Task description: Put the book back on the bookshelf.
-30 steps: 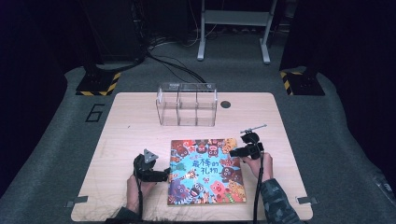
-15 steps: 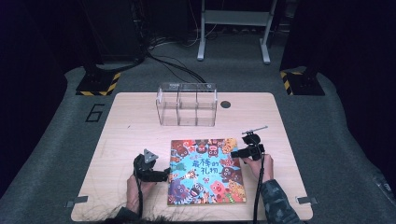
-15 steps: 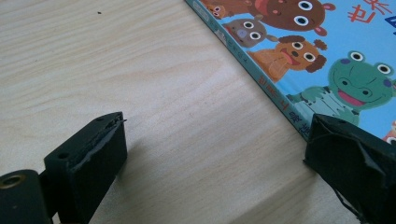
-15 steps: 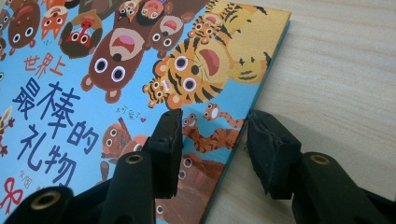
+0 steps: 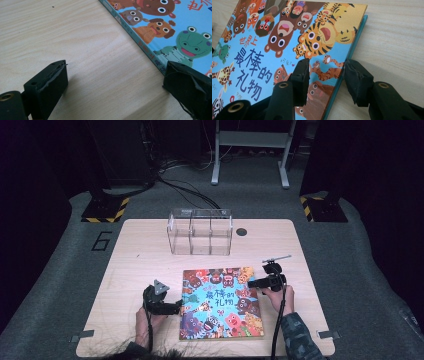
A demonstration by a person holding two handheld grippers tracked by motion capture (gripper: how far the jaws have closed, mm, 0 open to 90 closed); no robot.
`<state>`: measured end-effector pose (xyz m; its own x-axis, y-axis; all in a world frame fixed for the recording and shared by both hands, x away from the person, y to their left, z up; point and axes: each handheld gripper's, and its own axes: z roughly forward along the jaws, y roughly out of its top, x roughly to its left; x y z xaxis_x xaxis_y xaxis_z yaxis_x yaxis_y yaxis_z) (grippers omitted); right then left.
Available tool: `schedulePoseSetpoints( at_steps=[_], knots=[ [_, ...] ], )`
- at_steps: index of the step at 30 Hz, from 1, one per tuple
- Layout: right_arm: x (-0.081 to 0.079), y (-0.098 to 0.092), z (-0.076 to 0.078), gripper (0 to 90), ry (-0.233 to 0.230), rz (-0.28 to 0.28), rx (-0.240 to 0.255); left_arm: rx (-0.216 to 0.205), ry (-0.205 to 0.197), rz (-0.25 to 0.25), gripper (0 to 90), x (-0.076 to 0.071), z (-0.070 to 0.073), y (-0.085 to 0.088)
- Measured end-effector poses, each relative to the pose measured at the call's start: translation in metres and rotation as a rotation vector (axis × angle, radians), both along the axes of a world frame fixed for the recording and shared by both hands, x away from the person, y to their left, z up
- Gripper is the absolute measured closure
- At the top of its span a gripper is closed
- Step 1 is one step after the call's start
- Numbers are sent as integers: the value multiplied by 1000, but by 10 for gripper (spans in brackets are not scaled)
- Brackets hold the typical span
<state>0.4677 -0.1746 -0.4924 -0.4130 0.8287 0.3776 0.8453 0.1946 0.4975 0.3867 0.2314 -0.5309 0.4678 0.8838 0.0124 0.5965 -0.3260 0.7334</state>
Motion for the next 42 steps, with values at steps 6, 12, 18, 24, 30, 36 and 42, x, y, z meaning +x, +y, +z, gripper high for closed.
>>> schedulePoseSetpoints(
  at_steps=[6,12,18,24,30,36,42],
  knots=[
    [-2,2,2,605,48,59,170,0,0,-1,54,0,0,0],
    [-1,24,8,585,-29,71,-67,-1,1,-3,55,0,0,0],
    [3,3,-3,575,-14,27,-87,0,3,-4,55,0,0,0],
    [3,3,-7,560,5,16,-51,0,4,-4,55,0,0,0],
    [2,4,-8,547,8,4,-35,-1,1,-3,55,0,0,0],
    [2,-1,-10,541,40,-8,35,-1,3,-4,55,0,0,0],
    [-2,4,-6,544,21,-4,-14,-3,1,-3,55,0,0,0]
  ],
)
